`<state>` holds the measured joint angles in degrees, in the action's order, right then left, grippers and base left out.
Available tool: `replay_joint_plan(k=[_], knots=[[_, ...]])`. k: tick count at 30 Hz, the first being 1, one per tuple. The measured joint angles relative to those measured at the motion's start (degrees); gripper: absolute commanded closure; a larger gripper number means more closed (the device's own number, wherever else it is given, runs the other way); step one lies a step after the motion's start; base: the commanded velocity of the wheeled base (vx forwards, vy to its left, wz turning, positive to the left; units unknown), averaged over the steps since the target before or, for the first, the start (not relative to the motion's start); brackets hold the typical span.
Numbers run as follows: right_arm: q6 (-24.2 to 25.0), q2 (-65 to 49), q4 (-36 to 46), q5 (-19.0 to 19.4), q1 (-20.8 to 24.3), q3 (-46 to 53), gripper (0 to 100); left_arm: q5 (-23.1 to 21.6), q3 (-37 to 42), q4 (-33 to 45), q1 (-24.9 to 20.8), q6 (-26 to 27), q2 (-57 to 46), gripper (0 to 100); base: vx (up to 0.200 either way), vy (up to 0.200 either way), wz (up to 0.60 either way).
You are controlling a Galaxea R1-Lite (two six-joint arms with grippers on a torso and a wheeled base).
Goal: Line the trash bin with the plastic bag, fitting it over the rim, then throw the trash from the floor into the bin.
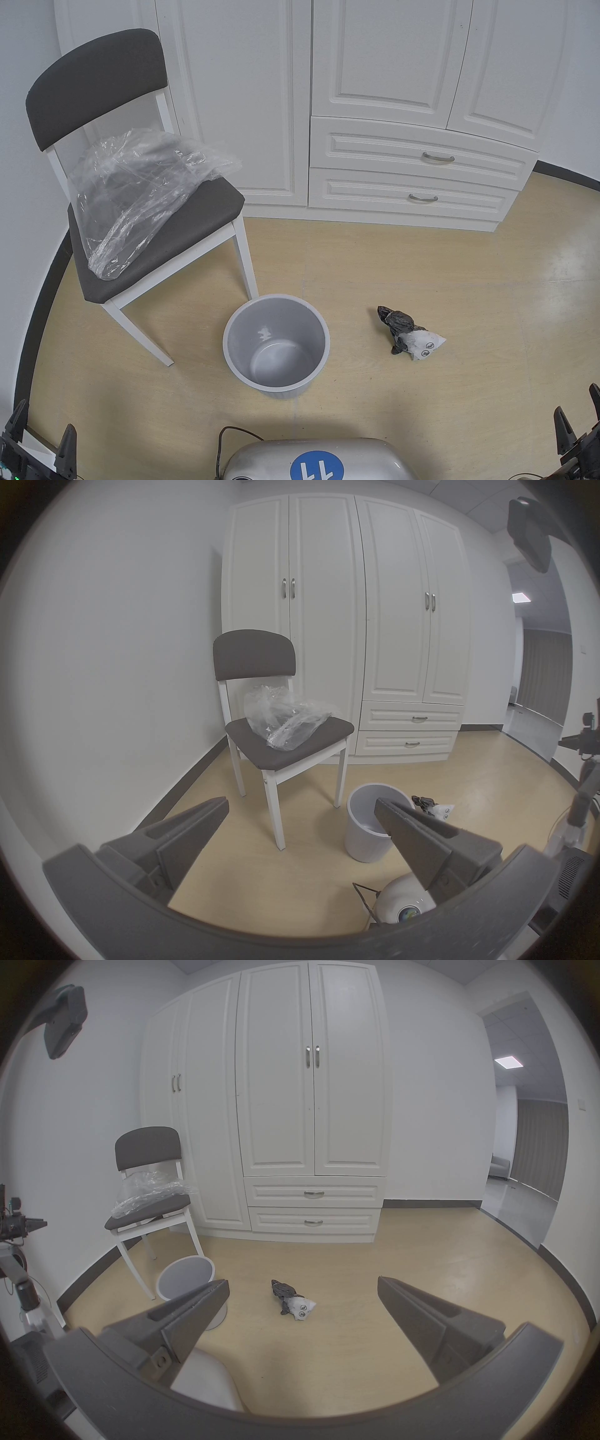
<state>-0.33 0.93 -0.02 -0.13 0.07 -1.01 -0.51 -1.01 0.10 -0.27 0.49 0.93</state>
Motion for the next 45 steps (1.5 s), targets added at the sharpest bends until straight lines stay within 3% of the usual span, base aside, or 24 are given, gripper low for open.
replay_joint_plan(k=[11, 18, 23, 26, 29, 34, 37, 40, 45], knots=[[-2.01, 0.0, -0.09, 0.78, -0.1, 0.0, 0, -2.05, 0.0, -0.37, 0.17, 2.18, 0.0, 0, 0.0, 0.0, 0.0], [1.33, 0.0, -0.16, 0.76, -0.05, 0.0, 0, 0.51, 0.0, -0.17, 0.17, -3.0, 0.0, 0, 0.0, 0.0, 0.0], [0.09, 0.0, -0.2, 0.79, 0.0, 0.0, 0, 0.65, 0.0, -1.51, 0.17, -1.02, 0.0, 0, 0.0, 0.0, 0.0], [-0.87, 0.0, -0.2, 0.89, -0.05, 0.0, 0, -2.27, -0.04, -6.5, 0.17, 4.38, 0.0, 0, 0.0, 0.0, 0.0], [-1.26, 0.0, -0.24, 1.0, -0.07, 0.0, 0, -9.53, -1.3, -11.34, 0.17, 8.68, 0.0, 0, 0.0, 0.0, 0.0], [-0.67, 0.0, -0.76, 1.08, -0.1, 0.0, 0, -15.82, -2.9, -11.8, 0.22, 7.56, 0.0, 0, 0.0, 0.0, 0.0], [1.85, 0.0, -3.69, 1.61, -0.1, -0.17, 0, -13.78, -3.19, -11.69, 0.2, 5.86, 0.0, 0, 0.0, 0.0, 0.0], [4.0, 0.0, -7.72, 4.14, -0.17, -2.84, 0, -7.45, -3.36, -11.51, 0.17, 4.6, 0.0, 0, 0.0, 0.0, 0.0], [2.21, 1.05, -4.99, 8.5, -0.37, -10.09, 0, -3.56, -4.17, -10.06, 0.16, 3.91, 0.0, 0, 0.0, 0.0, 0.0]])
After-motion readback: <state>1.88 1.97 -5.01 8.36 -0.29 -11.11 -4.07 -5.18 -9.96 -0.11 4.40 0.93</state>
